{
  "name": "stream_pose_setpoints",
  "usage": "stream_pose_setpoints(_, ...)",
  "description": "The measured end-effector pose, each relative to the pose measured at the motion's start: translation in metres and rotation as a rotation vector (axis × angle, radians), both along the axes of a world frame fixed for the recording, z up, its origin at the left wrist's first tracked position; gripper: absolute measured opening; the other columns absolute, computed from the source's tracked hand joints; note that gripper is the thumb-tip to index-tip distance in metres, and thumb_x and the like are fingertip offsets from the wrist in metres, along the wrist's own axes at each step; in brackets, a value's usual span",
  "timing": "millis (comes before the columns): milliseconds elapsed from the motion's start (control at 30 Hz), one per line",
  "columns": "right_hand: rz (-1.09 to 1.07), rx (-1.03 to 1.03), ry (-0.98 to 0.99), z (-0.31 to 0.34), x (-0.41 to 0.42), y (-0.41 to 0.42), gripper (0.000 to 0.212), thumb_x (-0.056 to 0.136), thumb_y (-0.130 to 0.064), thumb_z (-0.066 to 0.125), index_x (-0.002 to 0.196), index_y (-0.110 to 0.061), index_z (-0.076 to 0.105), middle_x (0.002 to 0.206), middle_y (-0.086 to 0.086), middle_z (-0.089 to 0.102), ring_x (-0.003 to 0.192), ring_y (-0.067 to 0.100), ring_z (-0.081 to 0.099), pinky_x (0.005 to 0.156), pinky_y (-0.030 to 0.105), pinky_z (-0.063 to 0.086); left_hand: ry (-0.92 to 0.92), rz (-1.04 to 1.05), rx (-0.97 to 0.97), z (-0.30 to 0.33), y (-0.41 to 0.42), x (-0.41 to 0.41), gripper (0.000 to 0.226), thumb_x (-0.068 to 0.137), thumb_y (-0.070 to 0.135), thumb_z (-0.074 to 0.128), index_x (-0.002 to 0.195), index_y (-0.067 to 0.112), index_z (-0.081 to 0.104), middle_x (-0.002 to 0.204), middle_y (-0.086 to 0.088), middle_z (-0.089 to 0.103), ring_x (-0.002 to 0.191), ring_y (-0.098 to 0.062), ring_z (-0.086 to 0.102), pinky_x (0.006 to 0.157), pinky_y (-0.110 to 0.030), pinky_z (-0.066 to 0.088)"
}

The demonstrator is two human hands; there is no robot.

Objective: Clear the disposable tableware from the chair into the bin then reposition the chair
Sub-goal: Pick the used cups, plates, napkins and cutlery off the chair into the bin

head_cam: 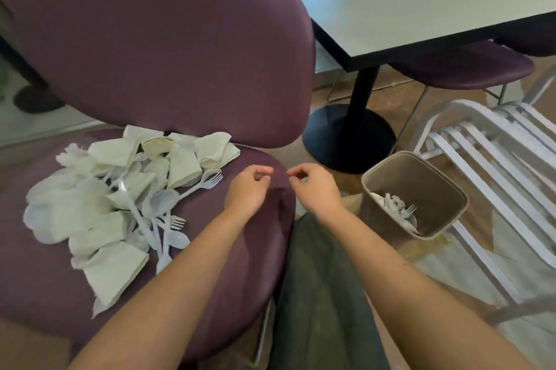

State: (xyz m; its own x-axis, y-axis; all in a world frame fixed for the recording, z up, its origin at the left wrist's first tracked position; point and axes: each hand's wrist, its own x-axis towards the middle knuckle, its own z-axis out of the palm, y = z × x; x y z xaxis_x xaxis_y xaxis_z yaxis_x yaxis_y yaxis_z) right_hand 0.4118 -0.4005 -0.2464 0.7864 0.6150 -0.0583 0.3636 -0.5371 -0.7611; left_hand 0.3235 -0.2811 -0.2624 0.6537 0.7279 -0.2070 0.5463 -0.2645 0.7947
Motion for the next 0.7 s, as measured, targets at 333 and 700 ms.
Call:
stream_pose_setpoints(333,0.140,-0.154,0.057,-0.020,-0.071,0.066,0.016,0.087,-0.023,0.057,0.093,-0.030,0.071,0.105,-0.007,0.070,0.096,0.017,0.064,0.086,0.034,0.053,0.496,0.024,0.525,0.003,0.084,-0.090,0.032,0.093,0.032,0.050,0.123,0.032,0.061,0.126,-0.002,0.058,0.122,-0.026,0.047,0.098,-0.039,0.038)
stream_pose_setpoints(700,0.180,-0.240,0.009,-0.028,-0.072,0.095,0.023,0.089,-0.021,0.051,0.097,-0.030,0.071,0.110,-0.006,0.068,0.102,0.019,0.062,0.092,0.036,0.049,0.644,-0.122,0.890,-0.025,0.106,-0.087,0.032,0.096,0.044,0.048,0.118,0.025,0.061,0.119,0.000,0.054,0.115,-0.024,0.044,0.092,-0.039,0.031)
